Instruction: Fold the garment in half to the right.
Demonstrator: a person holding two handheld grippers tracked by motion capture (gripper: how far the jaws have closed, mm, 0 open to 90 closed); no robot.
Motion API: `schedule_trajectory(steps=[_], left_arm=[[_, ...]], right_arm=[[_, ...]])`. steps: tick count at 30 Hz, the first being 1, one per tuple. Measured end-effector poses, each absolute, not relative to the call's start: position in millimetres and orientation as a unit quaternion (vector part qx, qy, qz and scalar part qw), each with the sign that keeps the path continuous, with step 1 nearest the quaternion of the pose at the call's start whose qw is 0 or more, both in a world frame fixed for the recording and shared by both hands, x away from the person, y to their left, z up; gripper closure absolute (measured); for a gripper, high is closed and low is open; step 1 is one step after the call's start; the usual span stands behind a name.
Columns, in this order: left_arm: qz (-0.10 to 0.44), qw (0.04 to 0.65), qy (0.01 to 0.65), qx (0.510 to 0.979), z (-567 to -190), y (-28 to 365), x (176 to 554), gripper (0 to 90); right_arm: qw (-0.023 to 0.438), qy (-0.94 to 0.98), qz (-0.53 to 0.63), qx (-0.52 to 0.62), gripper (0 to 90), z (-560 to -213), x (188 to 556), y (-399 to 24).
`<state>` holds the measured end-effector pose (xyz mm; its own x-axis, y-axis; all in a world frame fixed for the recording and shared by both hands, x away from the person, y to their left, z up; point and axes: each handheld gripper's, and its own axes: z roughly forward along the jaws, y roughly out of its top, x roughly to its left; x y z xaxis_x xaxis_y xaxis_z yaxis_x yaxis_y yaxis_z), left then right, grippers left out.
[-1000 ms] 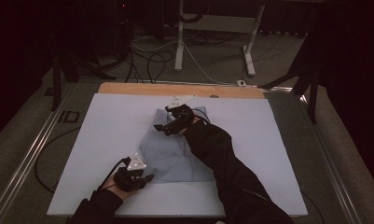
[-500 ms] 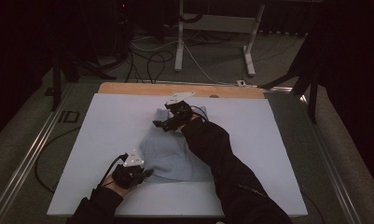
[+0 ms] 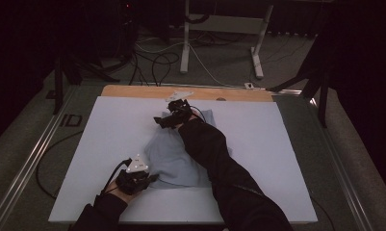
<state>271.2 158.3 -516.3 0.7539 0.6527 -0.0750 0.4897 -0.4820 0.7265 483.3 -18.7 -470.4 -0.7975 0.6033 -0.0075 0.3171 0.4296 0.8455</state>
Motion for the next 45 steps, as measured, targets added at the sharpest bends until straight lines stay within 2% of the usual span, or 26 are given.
schedule_trajectory(steps=[4,15,16,20,22,28,40,41,45], left_arm=[[0.108,0.385,0.334,0.854,-516,158,271,86.6],[0.11,0.385,0.333,0.854,-517,159,272,86.6],[0.11,0.385,0.333,0.854,-517,158,271,86.6],[0.109,0.385,0.334,0.853,-517,159,272,86.6],[0.11,0.385,0.332,0.854,-517,158,272,86.6],[0.111,0.385,0.33,0.855,-517,158,271,86.6],[0.112,0.381,0.327,0.857,-516,158,272,86.6],[0.112,0.383,0.328,0.856,-516,158,272,86.6],[0.112,0.383,0.328,0.856,-516,158,272,86.6]], right_arm=[[0.158,0.819,0.445,0.326,9.0,-477,495,-13],[0.164,0.821,0.414,0.356,9.2,-493,509,0],[0.159,0.817,0.407,0.377,13.5,-497,514,2],[0.153,0.819,0.394,0.387,16.8,-500,518,5],[0.149,0.82,0.381,0.401,22.6,-503,521,7],[0.134,0.824,0.356,0.42,28.1,-507,527,10],[0.142,0.833,0.322,0.428,36.2,-514,530,15],[0.146,0.84,0.311,0.419,41.7,-516,531,18],[0.149,0.845,0.304,0.415,46.9,-517,530,20]])
